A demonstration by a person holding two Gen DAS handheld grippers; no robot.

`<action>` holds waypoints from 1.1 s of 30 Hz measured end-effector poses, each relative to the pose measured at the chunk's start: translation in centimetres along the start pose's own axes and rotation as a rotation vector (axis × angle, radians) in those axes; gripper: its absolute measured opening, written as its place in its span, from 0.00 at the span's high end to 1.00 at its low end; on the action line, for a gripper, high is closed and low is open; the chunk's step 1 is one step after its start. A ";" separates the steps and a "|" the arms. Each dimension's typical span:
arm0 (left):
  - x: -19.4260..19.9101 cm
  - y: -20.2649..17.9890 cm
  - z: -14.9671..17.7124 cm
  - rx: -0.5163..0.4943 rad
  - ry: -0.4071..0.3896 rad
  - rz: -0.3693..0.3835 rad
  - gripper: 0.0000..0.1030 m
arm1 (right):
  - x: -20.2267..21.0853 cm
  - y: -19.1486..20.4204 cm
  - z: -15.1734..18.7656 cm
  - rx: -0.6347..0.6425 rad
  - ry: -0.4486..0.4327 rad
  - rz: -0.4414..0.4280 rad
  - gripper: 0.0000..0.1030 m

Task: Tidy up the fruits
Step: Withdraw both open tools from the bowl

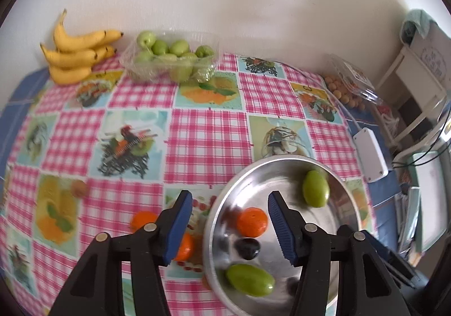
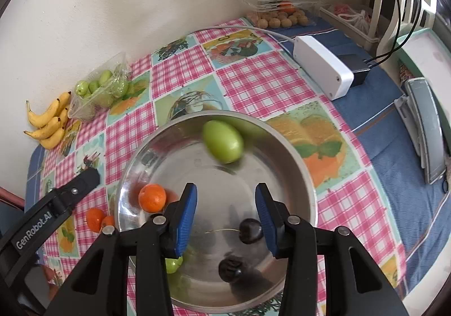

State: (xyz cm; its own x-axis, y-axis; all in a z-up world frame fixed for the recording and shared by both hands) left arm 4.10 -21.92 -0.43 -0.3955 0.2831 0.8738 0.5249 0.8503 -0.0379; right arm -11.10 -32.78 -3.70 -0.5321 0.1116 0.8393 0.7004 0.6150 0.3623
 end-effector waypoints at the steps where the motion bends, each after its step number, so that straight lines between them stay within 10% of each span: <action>1: 0.2 0.2 -0.1 -0.007 -0.004 -0.015 0.40 | 0.0 0.0 0.0 0.002 0.008 0.003 0.50; 8: -0.7 1.1 0.4 -0.039 0.034 -0.091 0.21 | -0.1 -0.4 0.5 0.030 0.059 0.086 0.22; 33: -4.8 3.0 2.9 -0.021 0.157 -0.165 0.06 | -2.9 -1.6 2.6 -0.022 0.166 0.104 0.17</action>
State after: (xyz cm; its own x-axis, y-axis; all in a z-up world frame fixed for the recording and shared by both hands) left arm 5.39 -19.45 -6.16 -0.3555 0.0670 0.9323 0.4790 0.8695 0.1202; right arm -11.93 -32.04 -7.83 -0.3721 0.0420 0.9272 0.7587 0.5893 0.2778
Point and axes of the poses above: each gripper's, at about its wrist camera, not at the fingertips, and x roughly against the way its jaws point, y to its left, z to its underside, the point moved 6 cm from there along -x, roughly the way its jaws point, and after that the axes turned 10 degrees about -z, right-handed, at the moved point
